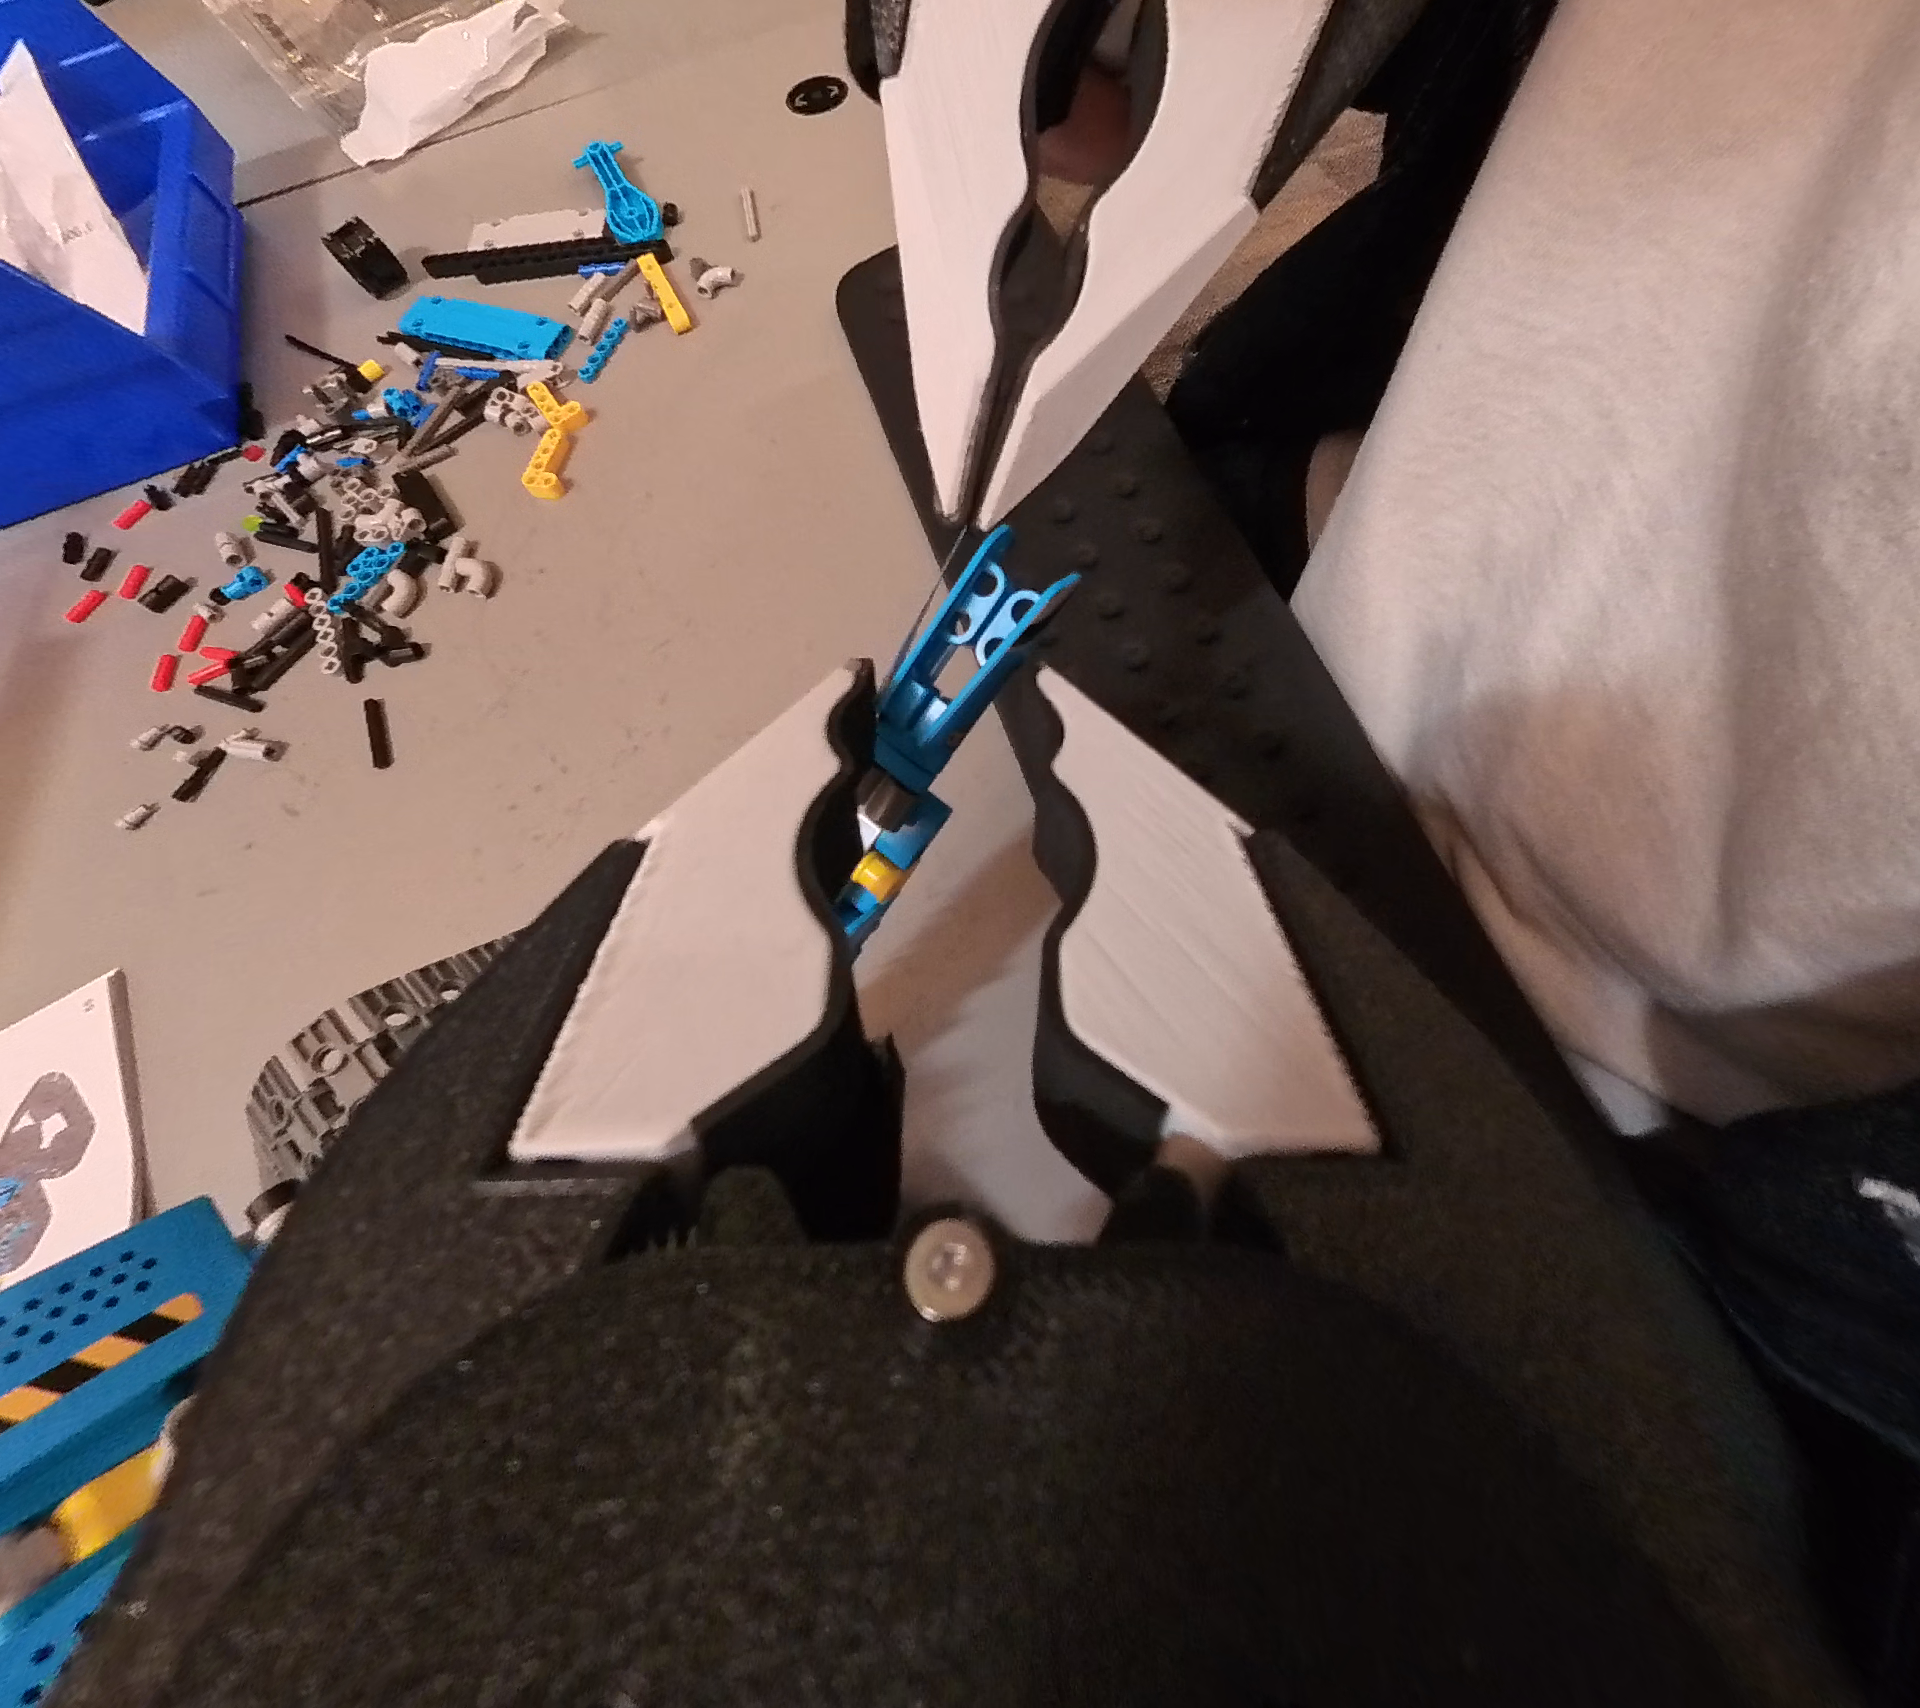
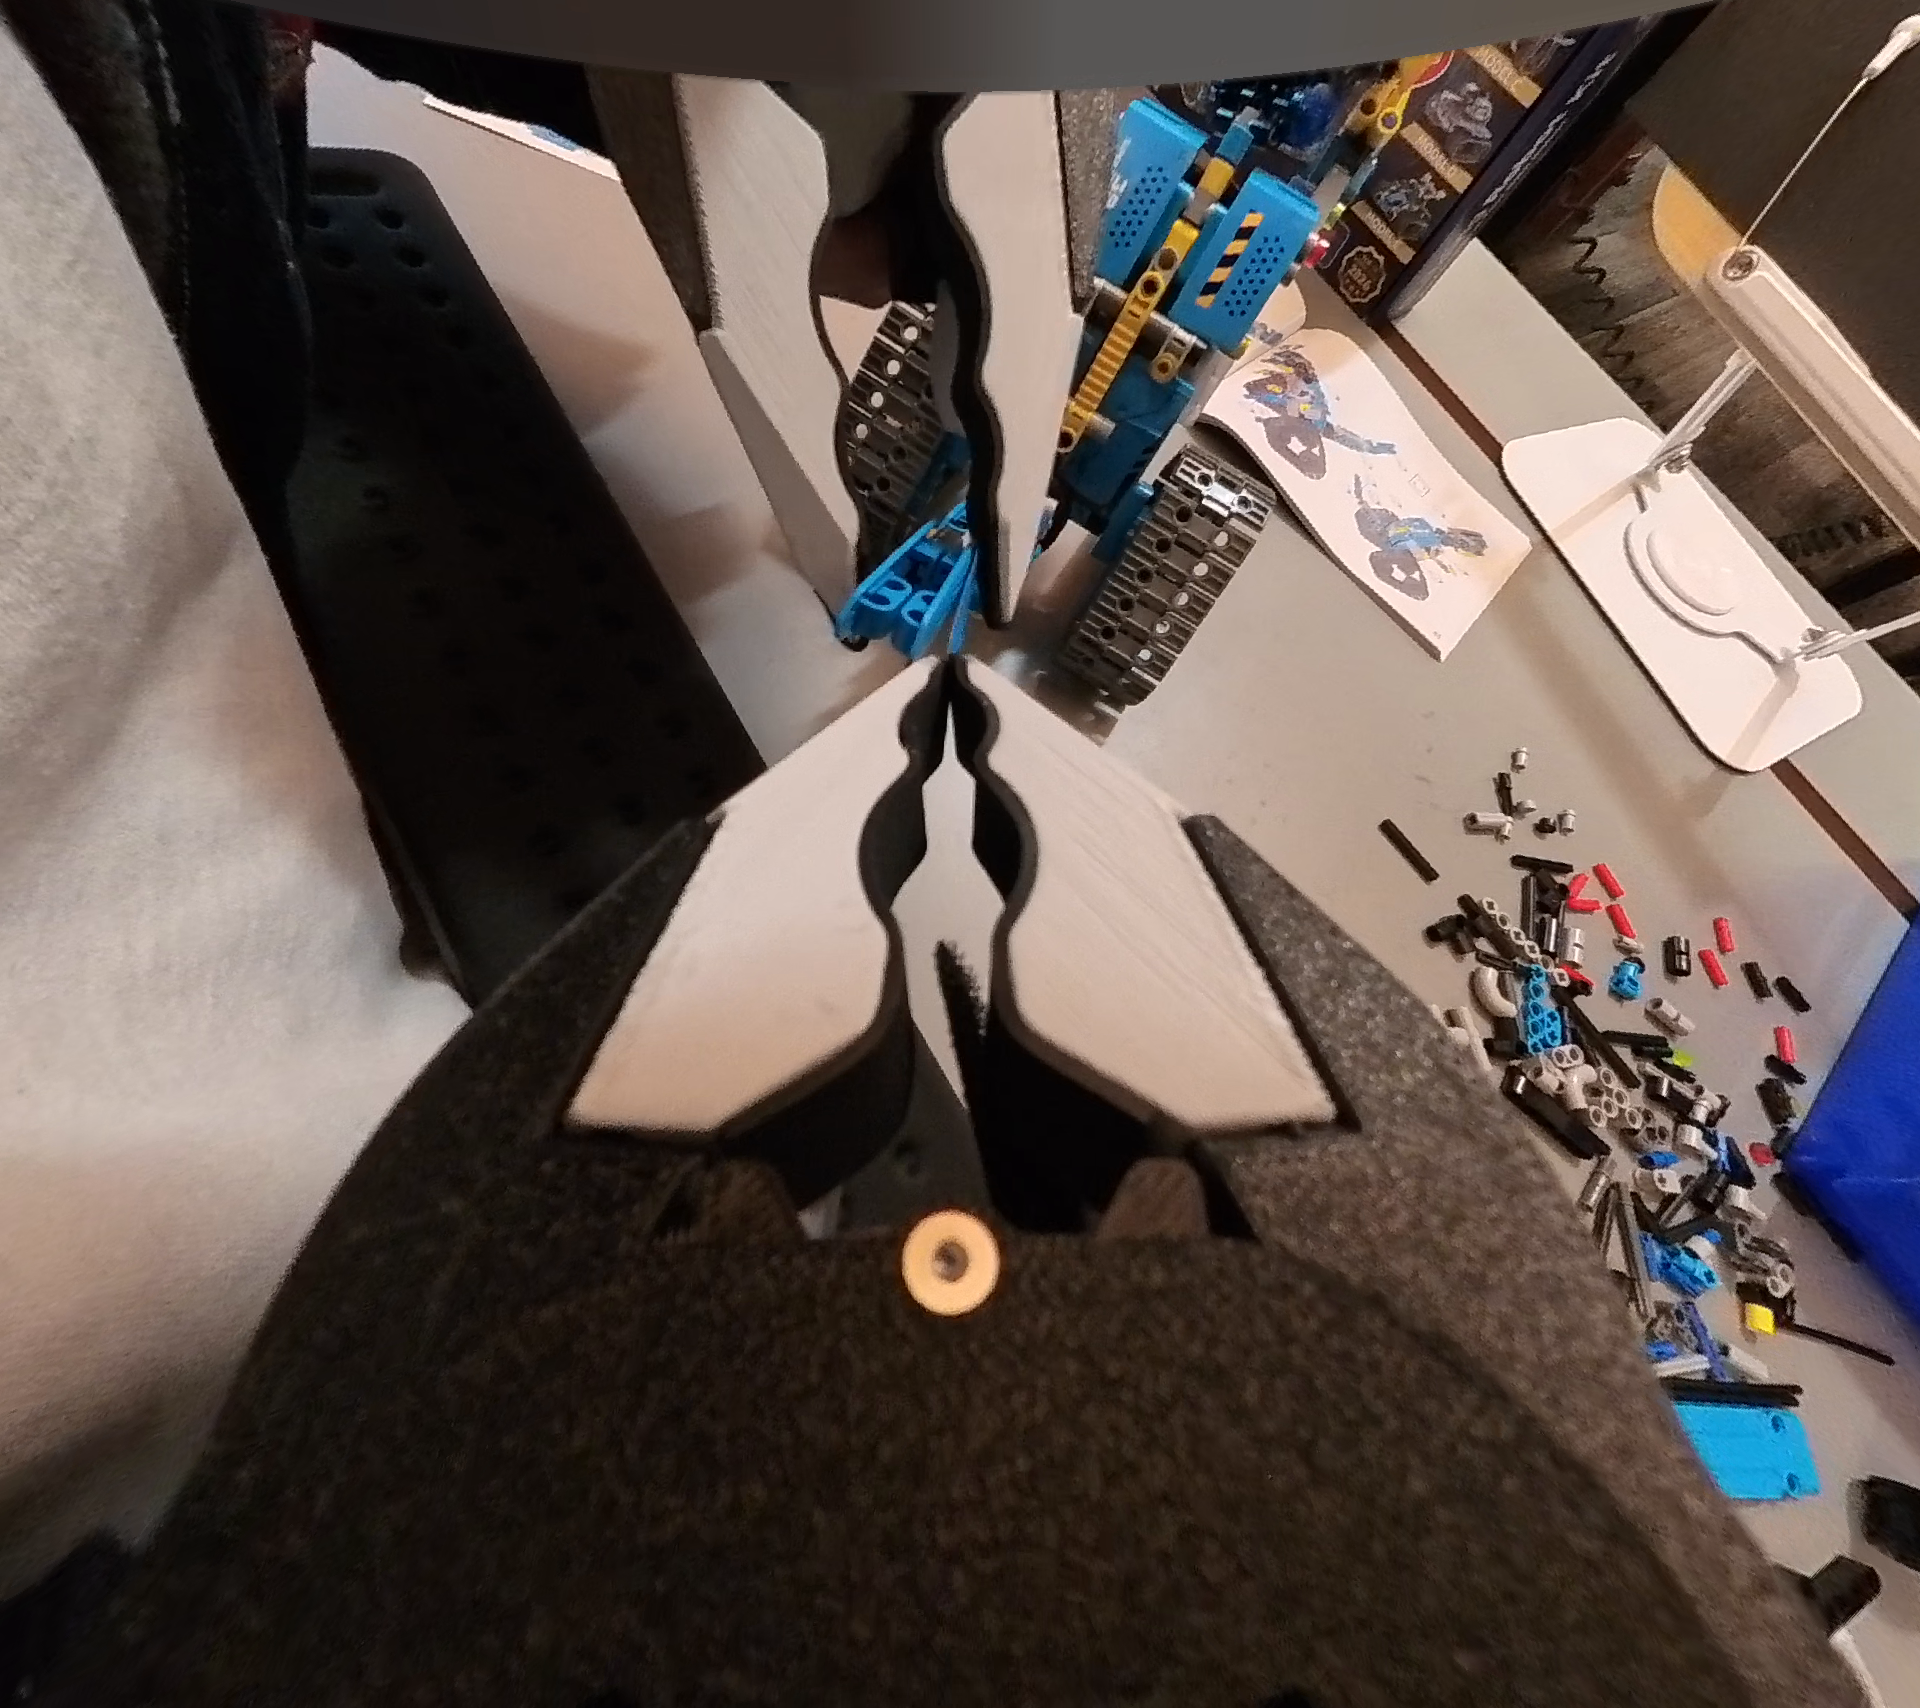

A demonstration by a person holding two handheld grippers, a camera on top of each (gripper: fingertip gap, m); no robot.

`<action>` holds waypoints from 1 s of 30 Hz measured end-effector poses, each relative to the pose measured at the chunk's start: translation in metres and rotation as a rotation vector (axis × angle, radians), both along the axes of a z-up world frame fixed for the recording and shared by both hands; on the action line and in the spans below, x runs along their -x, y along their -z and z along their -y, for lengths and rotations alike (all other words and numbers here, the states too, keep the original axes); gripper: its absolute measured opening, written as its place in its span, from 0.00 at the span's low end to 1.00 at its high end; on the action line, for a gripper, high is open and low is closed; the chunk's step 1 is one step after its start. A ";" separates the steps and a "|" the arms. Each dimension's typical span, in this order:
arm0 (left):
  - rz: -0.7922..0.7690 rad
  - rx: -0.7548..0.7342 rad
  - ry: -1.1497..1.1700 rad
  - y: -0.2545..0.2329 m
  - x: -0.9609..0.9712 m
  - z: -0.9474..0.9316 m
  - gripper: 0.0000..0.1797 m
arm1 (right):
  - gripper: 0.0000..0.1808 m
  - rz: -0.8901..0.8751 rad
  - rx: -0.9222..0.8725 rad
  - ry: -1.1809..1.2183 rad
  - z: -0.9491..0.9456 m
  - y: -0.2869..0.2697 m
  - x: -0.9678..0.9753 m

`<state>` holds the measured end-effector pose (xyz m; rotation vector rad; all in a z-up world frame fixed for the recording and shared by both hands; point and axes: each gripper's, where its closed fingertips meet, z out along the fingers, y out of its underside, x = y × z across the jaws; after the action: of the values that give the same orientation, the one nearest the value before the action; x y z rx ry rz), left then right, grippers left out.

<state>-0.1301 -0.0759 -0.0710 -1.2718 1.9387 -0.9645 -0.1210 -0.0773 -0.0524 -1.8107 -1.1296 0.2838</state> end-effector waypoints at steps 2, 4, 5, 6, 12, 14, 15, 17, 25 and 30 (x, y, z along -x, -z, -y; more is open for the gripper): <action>0.001 -0.002 0.003 0.000 0.000 0.000 0.14 | 0.00 -0.001 0.001 0.000 0.000 0.000 0.000; -0.003 0.000 0.011 0.001 0.001 0.000 0.14 | 0.00 -0.001 0.004 0.002 0.001 0.000 -0.001; -0.003 -0.001 0.015 0.001 0.001 0.001 0.14 | 0.00 -0.002 0.006 0.001 0.001 0.000 -0.001; -0.004 -0.002 0.019 0.002 0.001 0.001 0.14 | 0.00 -0.006 0.008 -0.001 0.002 0.000 0.000; -0.002 -0.004 0.019 0.002 0.001 0.000 0.13 | 0.00 -0.010 0.010 -0.002 0.002 0.000 0.001; 0.002 0.003 0.009 0.001 0.000 -0.001 0.14 | 0.00 -0.011 0.006 0.001 0.001 0.000 0.001; 0.002 0.007 0.000 0.001 0.000 -0.001 0.14 | 0.00 -0.011 0.007 0.004 0.001 0.000 0.000; 0.001 0.023 -0.029 0.001 0.000 -0.005 0.19 | 0.00 -0.011 0.000 0.013 0.000 -0.001 -0.001; 0.004 0.181 -0.177 -0.005 0.009 -0.019 0.26 | 0.00 -0.062 -0.001 0.069 -0.007 -0.011 -0.015; 0.044 0.559 -0.439 -0.025 0.028 -0.004 0.29 | 0.00 -0.062 -0.005 0.173 -0.021 -0.008 -0.041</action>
<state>-0.1578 -0.0720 -0.0465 -1.8645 1.2995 -1.3233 -0.0796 -0.0567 -0.0441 -1.8696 -0.9236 0.2329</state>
